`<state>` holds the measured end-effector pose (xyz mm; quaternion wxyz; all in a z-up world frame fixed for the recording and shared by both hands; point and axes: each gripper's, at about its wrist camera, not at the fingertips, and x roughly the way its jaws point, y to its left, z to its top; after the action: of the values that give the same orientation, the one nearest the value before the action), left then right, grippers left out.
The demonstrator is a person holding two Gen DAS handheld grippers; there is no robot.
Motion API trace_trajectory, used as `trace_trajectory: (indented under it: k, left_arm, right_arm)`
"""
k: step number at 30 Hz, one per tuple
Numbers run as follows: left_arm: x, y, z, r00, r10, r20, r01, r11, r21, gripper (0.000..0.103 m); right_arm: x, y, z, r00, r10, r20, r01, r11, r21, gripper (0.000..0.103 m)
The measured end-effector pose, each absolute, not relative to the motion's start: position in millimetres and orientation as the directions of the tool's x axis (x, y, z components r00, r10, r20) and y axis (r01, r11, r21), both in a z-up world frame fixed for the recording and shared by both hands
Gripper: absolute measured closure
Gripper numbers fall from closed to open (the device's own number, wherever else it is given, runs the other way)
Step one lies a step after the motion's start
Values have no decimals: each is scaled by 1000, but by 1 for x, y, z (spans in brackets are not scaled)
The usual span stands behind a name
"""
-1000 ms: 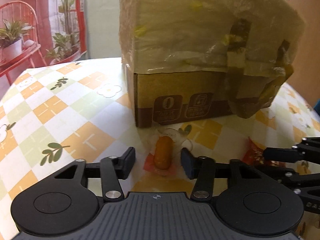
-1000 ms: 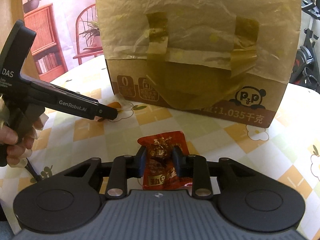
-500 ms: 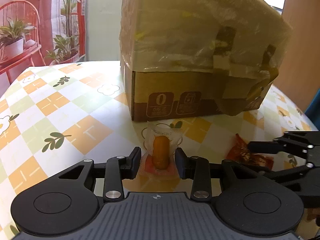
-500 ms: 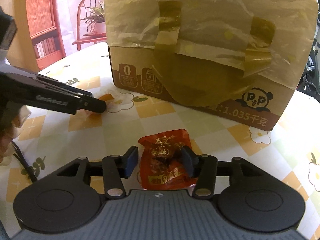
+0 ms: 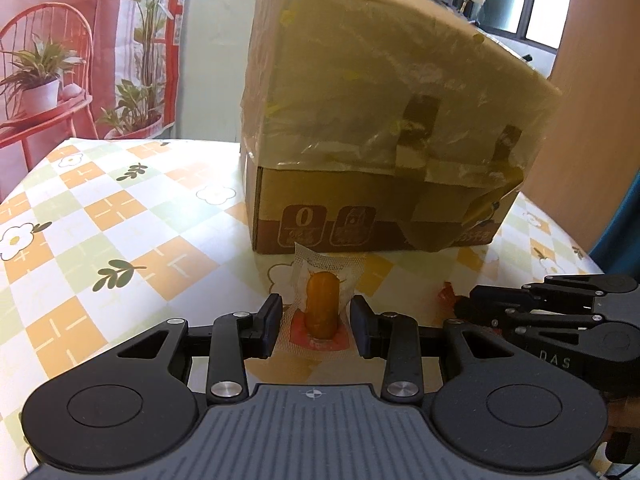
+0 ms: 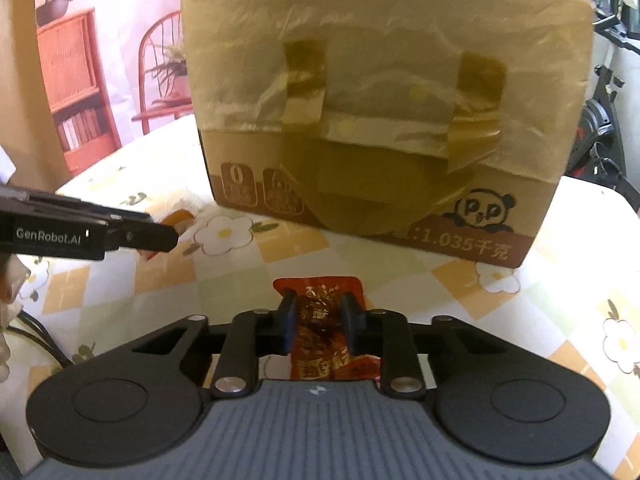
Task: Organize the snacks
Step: 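Lift the red pack and sausage stick over the box, then lower both snacks into the box and open both tools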
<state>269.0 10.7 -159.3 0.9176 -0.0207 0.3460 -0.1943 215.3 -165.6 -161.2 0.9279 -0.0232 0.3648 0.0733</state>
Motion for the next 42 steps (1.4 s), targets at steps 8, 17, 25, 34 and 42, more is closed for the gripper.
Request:
trace_trajectory:
  k: [8,17,25,34,42]
  left_arm:
    - [261,5,-149,694,-390,-605,361,916,-177,64]
    - [254,2,-137,705,-410,-579,378,908,-181,64]
    - [253,-3,-90,754,-455,-474,430,887,-168,64]
    - [283,-20,-26,787,-505,-353,481,862,-159,64]
    - [339,-43,2,818,-464,-341,449,885,-127,64]
  right_arm:
    - [205,-171,-144,756,121,-644,-139,990,23,102]
    - [196,-182,-131,783,120,-611,-110,992,54,102]
    - [189,-187,-76,865,124,-486,-112,992,54,102]
    - [203,-193,-1,942,132,-308,-140,990,-5,101]
    - [254,-205,22,957,116,-265,-141,987,-76,101]
